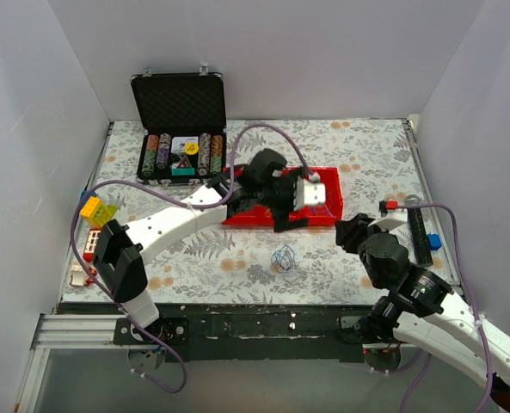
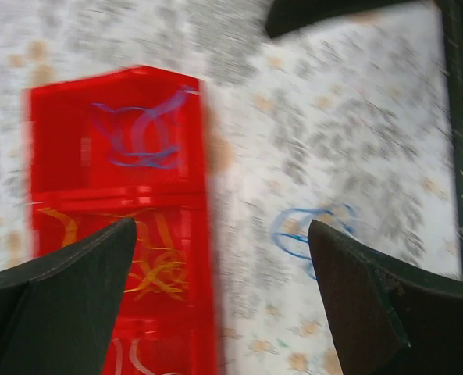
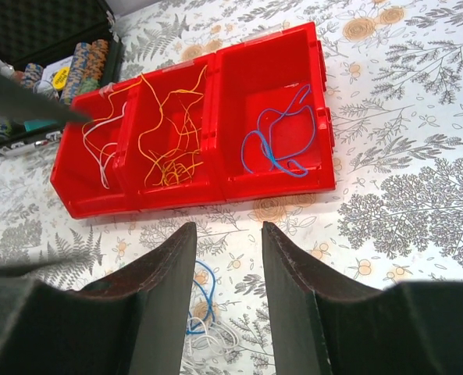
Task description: Untangle the cables
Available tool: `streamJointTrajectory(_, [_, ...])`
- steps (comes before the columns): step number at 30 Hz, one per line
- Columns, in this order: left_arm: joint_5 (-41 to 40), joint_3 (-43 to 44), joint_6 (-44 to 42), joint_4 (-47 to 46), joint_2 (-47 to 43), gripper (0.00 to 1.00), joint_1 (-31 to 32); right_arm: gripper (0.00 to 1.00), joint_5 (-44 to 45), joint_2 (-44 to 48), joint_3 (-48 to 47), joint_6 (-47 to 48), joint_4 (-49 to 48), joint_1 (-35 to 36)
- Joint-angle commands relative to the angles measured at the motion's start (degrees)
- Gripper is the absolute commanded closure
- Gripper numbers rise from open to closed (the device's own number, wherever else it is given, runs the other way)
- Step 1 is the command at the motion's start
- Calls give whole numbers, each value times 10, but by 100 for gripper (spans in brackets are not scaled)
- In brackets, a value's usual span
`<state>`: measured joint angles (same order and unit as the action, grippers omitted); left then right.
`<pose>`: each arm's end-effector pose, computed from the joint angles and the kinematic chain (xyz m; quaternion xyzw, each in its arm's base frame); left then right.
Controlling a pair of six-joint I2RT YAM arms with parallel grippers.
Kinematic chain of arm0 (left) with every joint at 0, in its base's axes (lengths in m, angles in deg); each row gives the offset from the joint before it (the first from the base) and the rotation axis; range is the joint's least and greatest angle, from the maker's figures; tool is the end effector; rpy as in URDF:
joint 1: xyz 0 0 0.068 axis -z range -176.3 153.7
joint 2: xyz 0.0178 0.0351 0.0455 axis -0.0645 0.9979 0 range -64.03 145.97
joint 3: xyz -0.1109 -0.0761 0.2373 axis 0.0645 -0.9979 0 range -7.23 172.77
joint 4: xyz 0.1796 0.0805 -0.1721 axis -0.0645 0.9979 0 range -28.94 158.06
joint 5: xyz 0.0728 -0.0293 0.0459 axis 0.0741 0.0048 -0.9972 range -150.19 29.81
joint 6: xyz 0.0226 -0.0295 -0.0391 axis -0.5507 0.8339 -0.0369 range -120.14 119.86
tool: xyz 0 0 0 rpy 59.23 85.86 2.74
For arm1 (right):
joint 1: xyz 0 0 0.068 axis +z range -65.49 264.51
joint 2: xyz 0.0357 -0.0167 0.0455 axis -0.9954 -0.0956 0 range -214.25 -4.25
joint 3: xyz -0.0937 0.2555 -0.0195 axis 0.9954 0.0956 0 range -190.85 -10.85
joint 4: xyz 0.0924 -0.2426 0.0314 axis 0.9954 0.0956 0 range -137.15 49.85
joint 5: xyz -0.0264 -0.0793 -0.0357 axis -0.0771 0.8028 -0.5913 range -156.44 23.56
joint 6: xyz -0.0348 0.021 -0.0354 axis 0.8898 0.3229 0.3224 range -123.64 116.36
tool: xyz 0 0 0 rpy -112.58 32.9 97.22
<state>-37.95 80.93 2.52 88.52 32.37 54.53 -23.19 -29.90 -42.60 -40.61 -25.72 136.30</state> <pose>0.2341 -0.3089 0.3378 0.4367 0.7612 -0.3547 0.3226 0.0907 0.0758 0.2871 0.1263 0.7618 0.1849 0.6079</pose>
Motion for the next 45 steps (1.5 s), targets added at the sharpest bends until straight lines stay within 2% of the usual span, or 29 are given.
streamJointTrajectory(1, [104,-87,-149,148,-34,11,66,53,3,2,-7,-16,5,1])
streamJointTrajectory(5, [105,-117,-189,168,-12,22,110,53,3,13,3,-18,4,2])
streamJointTrajectory(9, [121,-93,-174,181,35,25,132,53,8,29,11,-20,8,2])
streamJointTrajectory(12, [108,-106,-158,124,49,25,149,53,11,41,19,-20,6,1])
streamJointTrajectory(16, [77,-120,-179,58,74,26,158,53,11,49,23,-16,6,2])
streamJointTrajectory(19, [34,-126,-193,16,99,32,159,53,11,54,22,-12,6,2])
streamJointTrajectory(22, [4,-123,-216,15,120,40,159,54,11,62,19,-7,11,2])
streamJointTrajectory(29, [-40,-107,-209,10,149,74,162,58,14,75,12,-1,14,2])
streamJointTrajectory(33, [-43,-76,-189,21,143,100,167,59,11,69,5,-1,19,1])
streamJointTrajectory(39, [7,8,-98,88,88,100,175,60,12,49,-14,16,14,2])
streamJointTrajectory(45, [39,54,5,136,8,100,176,59,11,24,-20,28,0,2])
